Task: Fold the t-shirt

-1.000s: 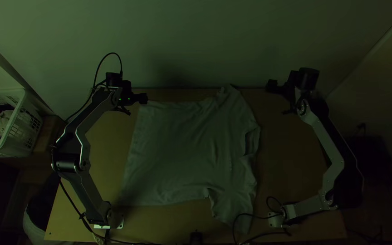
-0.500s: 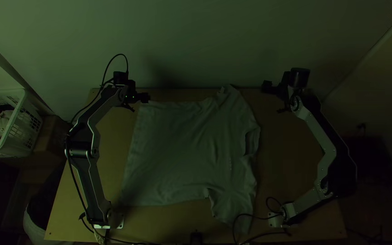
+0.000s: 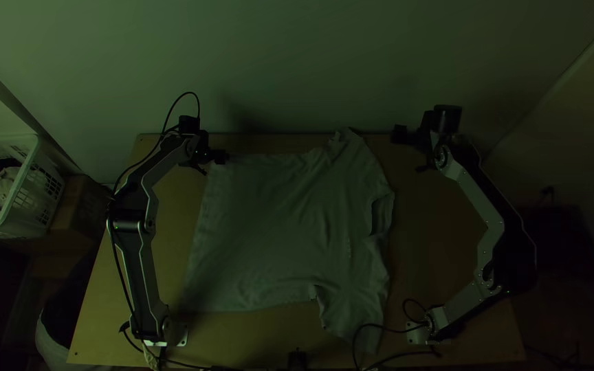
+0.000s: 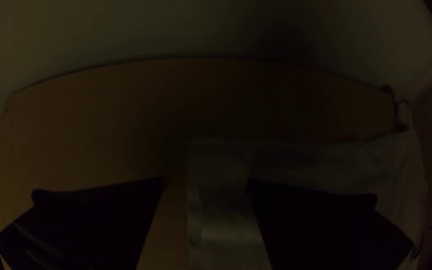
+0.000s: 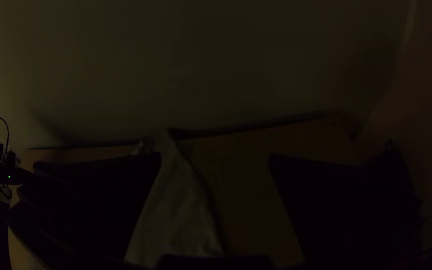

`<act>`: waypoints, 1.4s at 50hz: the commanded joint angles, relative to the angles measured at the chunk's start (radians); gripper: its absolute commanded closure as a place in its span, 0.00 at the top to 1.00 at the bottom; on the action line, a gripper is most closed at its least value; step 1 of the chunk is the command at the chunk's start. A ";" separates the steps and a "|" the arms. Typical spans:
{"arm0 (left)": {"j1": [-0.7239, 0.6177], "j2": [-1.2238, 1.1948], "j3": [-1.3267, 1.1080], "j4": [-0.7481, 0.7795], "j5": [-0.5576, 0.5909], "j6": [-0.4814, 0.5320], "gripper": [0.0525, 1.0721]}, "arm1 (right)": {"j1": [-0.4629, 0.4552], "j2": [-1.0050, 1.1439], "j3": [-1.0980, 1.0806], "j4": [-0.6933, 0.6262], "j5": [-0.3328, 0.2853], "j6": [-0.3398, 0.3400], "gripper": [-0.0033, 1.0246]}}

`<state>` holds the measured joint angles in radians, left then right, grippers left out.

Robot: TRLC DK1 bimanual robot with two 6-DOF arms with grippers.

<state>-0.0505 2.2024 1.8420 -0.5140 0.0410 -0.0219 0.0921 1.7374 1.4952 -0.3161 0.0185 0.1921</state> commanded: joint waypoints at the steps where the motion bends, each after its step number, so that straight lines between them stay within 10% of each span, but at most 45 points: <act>1: -0.008 0.039 -0.003 0.002 -0.003 0.008 0.70 | 0.015 0.014 0.030 0.008 0.000 0.030 0.96; 11: -0.020 0.076 0.003 -0.009 -0.058 0.045 0.02 | 0.015 0.016 0.031 0.012 0.000 0.032 0.96; 36: -0.029 -0.038 0.000 -0.006 -0.078 -0.023 0.02 | 0.055 0.168 0.154 -0.061 0.000 0.070 0.93; 70: -0.052 -0.162 -0.006 -0.012 -0.064 -0.036 0.02 | 0.072 0.660 0.751 -0.492 -0.034 0.104 0.82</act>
<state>-0.1040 2.0766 1.8515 -0.5159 -0.0231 -0.0345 0.1589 2.3528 2.1849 -0.7860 -0.0151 0.2726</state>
